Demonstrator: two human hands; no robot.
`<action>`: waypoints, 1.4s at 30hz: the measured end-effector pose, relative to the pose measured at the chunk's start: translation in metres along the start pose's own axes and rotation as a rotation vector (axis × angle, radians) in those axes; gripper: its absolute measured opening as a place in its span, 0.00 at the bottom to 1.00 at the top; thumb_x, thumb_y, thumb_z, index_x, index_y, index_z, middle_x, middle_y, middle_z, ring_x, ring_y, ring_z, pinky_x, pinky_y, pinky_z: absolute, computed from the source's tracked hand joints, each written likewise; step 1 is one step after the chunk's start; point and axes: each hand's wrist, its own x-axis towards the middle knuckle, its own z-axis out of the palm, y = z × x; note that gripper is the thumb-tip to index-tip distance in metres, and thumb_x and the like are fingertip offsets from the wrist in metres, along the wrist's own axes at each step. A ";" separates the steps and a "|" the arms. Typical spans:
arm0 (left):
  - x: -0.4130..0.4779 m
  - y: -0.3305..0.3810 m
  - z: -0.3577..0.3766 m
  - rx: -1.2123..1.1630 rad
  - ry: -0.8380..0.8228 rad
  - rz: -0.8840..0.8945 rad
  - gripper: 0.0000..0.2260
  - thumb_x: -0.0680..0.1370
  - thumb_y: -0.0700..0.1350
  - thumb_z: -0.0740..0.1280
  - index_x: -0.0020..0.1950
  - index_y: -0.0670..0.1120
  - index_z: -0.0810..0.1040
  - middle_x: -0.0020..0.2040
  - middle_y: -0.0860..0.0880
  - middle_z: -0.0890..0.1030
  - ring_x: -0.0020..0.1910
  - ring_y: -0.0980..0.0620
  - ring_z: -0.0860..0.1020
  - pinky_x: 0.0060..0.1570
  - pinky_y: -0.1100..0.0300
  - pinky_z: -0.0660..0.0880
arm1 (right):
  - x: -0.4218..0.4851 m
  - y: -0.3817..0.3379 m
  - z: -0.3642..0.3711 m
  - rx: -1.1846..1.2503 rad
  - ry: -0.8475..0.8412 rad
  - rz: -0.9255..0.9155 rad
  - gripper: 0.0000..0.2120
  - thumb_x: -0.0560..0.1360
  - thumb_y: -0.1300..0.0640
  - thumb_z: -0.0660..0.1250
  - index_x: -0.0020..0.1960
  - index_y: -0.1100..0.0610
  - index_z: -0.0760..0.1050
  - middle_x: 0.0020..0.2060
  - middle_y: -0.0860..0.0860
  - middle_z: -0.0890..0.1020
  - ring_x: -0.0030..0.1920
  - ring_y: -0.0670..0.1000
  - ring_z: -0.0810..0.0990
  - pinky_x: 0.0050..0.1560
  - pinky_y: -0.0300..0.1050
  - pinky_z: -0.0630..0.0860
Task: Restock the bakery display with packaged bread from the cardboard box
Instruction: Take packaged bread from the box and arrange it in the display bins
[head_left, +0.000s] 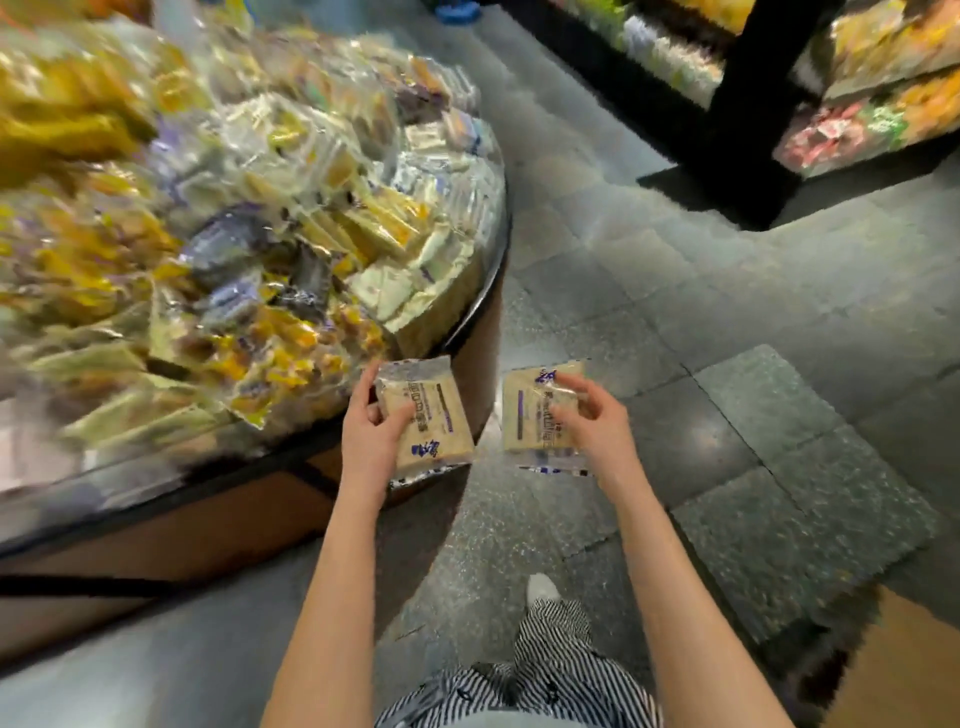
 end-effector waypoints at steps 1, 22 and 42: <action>0.003 0.000 -0.018 -0.014 0.044 -0.001 0.27 0.80 0.36 0.66 0.74 0.59 0.65 0.57 0.51 0.79 0.47 0.63 0.82 0.41 0.65 0.79 | 0.009 -0.007 0.020 0.005 -0.045 -0.007 0.16 0.76 0.64 0.70 0.58 0.46 0.79 0.54 0.49 0.82 0.53 0.47 0.82 0.56 0.48 0.79; 0.121 0.022 -0.267 -0.066 0.735 -0.011 0.28 0.80 0.41 0.68 0.76 0.59 0.64 0.75 0.55 0.65 0.71 0.54 0.64 0.66 0.54 0.68 | 0.170 -0.120 0.383 -0.077 -0.729 -0.154 0.17 0.76 0.58 0.70 0.63 0.46 0.78 0.58 0.47 0.77 0.52 0.44 0.78 0.43 0.35 0.79; 0.152 0.016 -0.581 0.040 0.663 0.046 0.27 0.80 0.39 0.66 0.75 0.58 0.65 0.46 0.58 0.70 0.45 0.61 0.69 0.50 0.66 0.69 | 0.058 -0.128 0.683 -0.052 -0.624 -0.126 0.18 0.75 0.60 0.71 0.63 0.47 0.77 0.61 0.46 0.76 0.61 0.45 0.71 0.52 0.40 0.73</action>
